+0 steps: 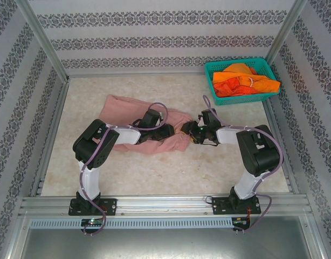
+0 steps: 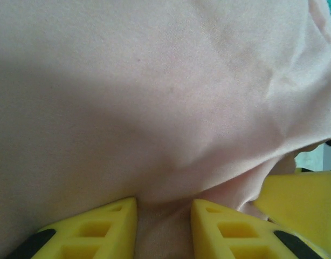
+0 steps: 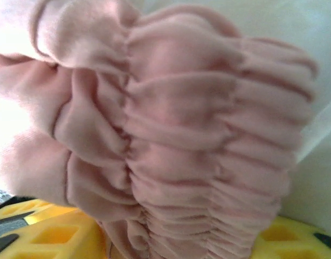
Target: Fold and stack the shorts
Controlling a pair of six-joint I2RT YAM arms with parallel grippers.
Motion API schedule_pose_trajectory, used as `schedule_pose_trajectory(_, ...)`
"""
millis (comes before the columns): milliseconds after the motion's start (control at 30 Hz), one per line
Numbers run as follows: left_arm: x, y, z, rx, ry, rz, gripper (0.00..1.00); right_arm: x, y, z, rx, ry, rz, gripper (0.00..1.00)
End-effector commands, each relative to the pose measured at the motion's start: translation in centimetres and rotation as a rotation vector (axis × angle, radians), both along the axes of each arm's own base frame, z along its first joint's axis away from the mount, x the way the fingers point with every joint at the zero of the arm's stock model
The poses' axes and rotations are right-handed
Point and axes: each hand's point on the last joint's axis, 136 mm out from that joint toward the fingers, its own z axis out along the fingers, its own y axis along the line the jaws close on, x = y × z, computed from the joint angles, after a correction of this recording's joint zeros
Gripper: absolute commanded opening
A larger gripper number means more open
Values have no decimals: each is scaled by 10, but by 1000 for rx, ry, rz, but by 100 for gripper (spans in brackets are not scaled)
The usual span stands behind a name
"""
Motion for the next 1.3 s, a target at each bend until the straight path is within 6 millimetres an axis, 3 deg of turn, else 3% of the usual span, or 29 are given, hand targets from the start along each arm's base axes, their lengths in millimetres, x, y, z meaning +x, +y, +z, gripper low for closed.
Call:
schedule_pose_trajectory(0, -18, 21, -45, 81, 124, 39, 32, 5, 12, -7, -7, 4, 10, 43)
schedule_pose_trajectory(200, -18, 23, -39, 78, 111, 42, 32, 3, 5, -25, -95, 34, 32, 15)
schedule_pose_trajectory(300, -15, 26, -24, 62, 89, 49, 32, 5, -3, -20, -140, 14, 44, 3)
schedule_pose_trajectory(433, -5, 38, 25, 21, 0, 73, 43, 4, -28, 4, -238, -16, 68, 0)
schedule_pose_trajectory(633, 0, 72, 111, 88, -193, 103, 79, -13, -80, 46, -421, -12, 139, 0)
schedule_pose_trajectory(733, -4, 93, 134, 125, -243, 129, 88, -23, -108, 66, -490, 7, 167, 0)
schedule_pose_trajectory(933, -16, 131, 138, 171, -254, 185, 92, -32, -161, 116, -711, -4, 221, 0)
schedule_pose_trajectory(1067, -23, 145, 134, 176, -249, 207, 92, -31, -190, 148, -863, 1, 251, 0)
schedule_pose_trajectory(1200, -31, 153, 130, 185, -243, 216, 93, -23, -211, 179, -991, 29, 275, 0)
schedule_pose_trajectory(1267, -34, 154, 127, 186, -238, 219, 94, -16, -211, 193, -1019, 29, 265, 0)
